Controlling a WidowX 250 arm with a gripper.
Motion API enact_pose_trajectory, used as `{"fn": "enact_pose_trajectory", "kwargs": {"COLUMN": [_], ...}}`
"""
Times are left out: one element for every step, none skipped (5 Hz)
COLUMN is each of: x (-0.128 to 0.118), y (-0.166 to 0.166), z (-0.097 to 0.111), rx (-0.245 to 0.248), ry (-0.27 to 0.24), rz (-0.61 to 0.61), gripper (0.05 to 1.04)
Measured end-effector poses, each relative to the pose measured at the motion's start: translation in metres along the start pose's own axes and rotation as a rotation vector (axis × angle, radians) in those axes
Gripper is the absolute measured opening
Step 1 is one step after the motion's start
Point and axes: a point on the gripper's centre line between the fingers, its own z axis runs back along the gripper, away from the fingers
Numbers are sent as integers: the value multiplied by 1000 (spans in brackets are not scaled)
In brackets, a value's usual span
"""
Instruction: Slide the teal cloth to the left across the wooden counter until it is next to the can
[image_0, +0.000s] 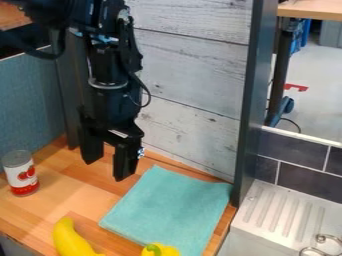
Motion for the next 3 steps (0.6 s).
{"fn": "enact_pose_trajectory", "kwargs": {"x": [-2, 5, 15], "y": [-1, -11, -30], "z": [-8, -10, -20], "rx": [-8, -24, -57], "ry": [26, 9, -20], "rz": [1, 32, 38], "gripper": [1003, 1003, 1003]}}
